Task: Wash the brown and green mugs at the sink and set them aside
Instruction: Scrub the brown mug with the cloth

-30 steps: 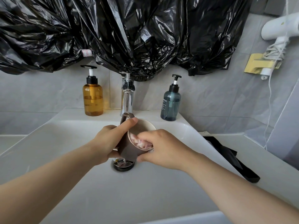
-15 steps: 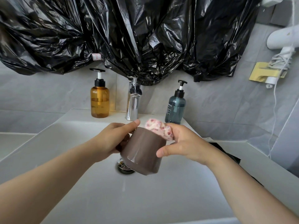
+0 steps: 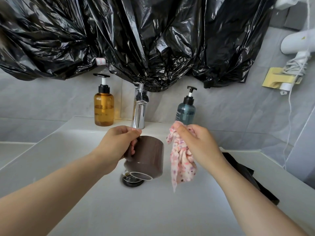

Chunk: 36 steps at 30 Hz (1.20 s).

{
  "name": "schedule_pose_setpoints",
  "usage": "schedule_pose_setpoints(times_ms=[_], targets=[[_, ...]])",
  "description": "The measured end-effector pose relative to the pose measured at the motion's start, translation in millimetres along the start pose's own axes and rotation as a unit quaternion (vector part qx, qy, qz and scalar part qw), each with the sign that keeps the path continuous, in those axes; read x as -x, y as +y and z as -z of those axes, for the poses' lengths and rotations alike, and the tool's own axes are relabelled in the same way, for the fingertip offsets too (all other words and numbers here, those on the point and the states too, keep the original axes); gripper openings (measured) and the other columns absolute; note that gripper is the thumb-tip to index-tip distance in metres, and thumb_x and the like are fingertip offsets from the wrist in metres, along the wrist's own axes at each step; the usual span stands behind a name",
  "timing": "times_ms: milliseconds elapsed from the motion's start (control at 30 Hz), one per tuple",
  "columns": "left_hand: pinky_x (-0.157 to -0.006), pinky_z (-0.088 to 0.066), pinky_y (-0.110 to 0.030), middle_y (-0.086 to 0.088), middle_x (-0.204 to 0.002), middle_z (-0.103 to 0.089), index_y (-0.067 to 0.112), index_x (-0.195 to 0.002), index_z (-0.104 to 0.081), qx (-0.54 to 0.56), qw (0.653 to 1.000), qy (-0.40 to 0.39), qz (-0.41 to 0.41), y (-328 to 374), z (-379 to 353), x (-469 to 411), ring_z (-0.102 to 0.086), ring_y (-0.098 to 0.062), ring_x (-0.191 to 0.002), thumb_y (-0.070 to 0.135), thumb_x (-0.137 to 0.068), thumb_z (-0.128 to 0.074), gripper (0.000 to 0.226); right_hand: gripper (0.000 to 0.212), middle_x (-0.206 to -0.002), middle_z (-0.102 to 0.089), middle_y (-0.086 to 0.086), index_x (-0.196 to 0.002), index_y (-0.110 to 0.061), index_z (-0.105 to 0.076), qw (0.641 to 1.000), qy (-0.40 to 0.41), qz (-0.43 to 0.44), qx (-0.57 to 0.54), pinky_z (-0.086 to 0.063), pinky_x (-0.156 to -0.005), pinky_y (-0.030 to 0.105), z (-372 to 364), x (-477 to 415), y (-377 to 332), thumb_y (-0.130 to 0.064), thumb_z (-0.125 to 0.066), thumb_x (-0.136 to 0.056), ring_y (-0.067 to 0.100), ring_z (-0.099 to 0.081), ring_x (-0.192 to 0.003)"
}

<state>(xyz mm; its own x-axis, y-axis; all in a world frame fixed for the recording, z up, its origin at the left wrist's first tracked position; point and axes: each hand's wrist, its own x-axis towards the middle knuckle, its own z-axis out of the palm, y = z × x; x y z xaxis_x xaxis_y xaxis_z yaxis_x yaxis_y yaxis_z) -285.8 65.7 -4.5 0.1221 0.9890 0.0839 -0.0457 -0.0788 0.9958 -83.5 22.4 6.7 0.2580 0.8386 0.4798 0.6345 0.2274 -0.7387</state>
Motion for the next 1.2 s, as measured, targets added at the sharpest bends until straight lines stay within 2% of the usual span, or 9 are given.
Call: schedule_pose_setpoints(times_ms=[200,333,500,600,700,833,1000,1067,1200], targets=[[-0.040,-0.041,-0.022,-0.001,-0.053,-0.048,0.006,-0.071,-0.054,0.019,1.000,0.014,-0.020,0,-2,0,-0.043,-0.013,-0.041,0.016,-0.097,-0.060,0.028,0.037,-0.072,-0.065,0.003,-0.110,-0.016,-0.065,0.946,-0.224,-0.069,-0.222,-0.042,-0.048,0.022,-1,6,-11,-0.035,-0.067,-0.078,0.012,-0.054,-0.054],[-0.041,-0.042,-0.021,-0.006,-0.061,-0.050,0.006,-0.071,-0.055,0.006,0.999,0.023,-0.025,-1,-1,-1,-0.045,-0.016,-0.045,0.015,-0.097,-0.059,0.027,0.013,-0.061,-0.065,-0.010,-0.098,-0.015,-0.072,0.983,-0.104,-0.002,-0.148,-0.036,-0.044,0.009,-4,5,-10,-0.009,-0.064,-0.090,-0.004,-0.053,-0.046],[-0.039,-0.041,-0.021,-0.007,-0.061,-0.050,0.005,-0.074,-0.055,0.024,0.999,0.021,-0.024,-2,-4,2,-0.045,-0.017,-0.044,0.014,-0.098,-0.058,0.025,0.034,-0.074,-0.069,-0.013,-0.103,-0.024,-0.067,0.970,-0.206,-0.020,-0.130,-0.044,-0.054,0.015,-3,11,-9,-0.044,-0.074,-0.077,0.000,-0.061,-0.061],[-0.041,-0.041,-0.021,-0.007,-0.061,-0.049,0.004,-0.077,-0.054,0.051,0.998,0.018,-0.021,0,-4,3,-0.046,-0.016,-0.043,0.013,-0.098,-0.057,0.023,0.033,-0.098,-0.073,-0.011,-0.107,-0.027,-0.065,0.980,-0.183,0.030,-0.076,-0.054,-0.085,0.026,-12,13,-4,-0.036,-0.079,-0.078,0.001,-0.068,-0.094],[-0.045,-0.042,-0.022,-0.007,-0.062,-0.049,0.005,-0.072,-0.052,0.052,0.998,0.022,-0.031,2,-5,5,-0.046,-0.017,-0.046,0.013,-0.098,-0.056,0.027,0.026,-0.088,-0.073,0.001,-0.095,-0.029,-0.066,0.988,-0.113,0.066,-0.084,-0.053,-0.079,0.044,-16,12,-2,-0.048,-0.070,-0.077,0.024,-0.068,-0.085],[-0.054,-0.042,-0.027,-0.009,-0.063,-0.049,0.006,-0.068,-0.051,0.070,0.997,0.031,-0.030,5,-7,7,-0.047,-0.020,-0.050,0.011,-0.098,-0.055,0.031,0.011,-0.078,-0.069,0.004,-0.089,-0.028,-0.068,0.986,-0.093,0.115,-0.080,-0.046,-0.063,0.030,-23,18,-7,-0.038,-0.070,-0.085,0.013,-0.059,-0.064],[-0.064,-0.043,-0.033,-0.005,-0.061,-0.055,0.007,-0.074,-0.058,0.090,0.996,0.011,-0.027,7,-10,12,-0.052,-0.020,-0.054,0.007,-0.100,-0.051,0.026,0.038,-0.115,-0.050,-0.004,-0.113,-0.028,-0.067,0.978,-0.033,0.159,0.131,-0.044,-0.092,0.029,-36,18,-1,-0.055,-0.052,-0.092,0.013,-0.051,-0.108],[-0.064,-0.045,-0.032,-0.004,-0.062,-0.055,0.006,-0.075,-0.057,0.093,0.995,-0.004,-0.026,7,-12,14,-0.052,-0.020,-0.054,0.007,-0.100,-0.052,0.026,0.044,-0.131,-0.045,-0.005,-0.127,-0.031,-0.056,0.984,-0.070,0.126,0.103,-0.037,-0.104,0.028,-41,19,0,-0.056,-0.041,-0.095,0.011,-0.041,-0.125],[-0.063,-0.044,-0.030,-0.005,-0.062,-0.055,0.005,-0.077,-0.057,0.097,0.995,-0.007,-0.029,7,-14,15,-0.051,-0.018,-0.052,0.008,-0.100,-0.051,0.024,0.033,-0.120,-0.057,-0.012,-0.124,-0.036,-0.050,0.993,-0.101,0.056,0.002,-0.041,-0.097,0.022,-49,22,-4,-0.052,-0.035,-0.099,0.003,-0.051,-0.116]])
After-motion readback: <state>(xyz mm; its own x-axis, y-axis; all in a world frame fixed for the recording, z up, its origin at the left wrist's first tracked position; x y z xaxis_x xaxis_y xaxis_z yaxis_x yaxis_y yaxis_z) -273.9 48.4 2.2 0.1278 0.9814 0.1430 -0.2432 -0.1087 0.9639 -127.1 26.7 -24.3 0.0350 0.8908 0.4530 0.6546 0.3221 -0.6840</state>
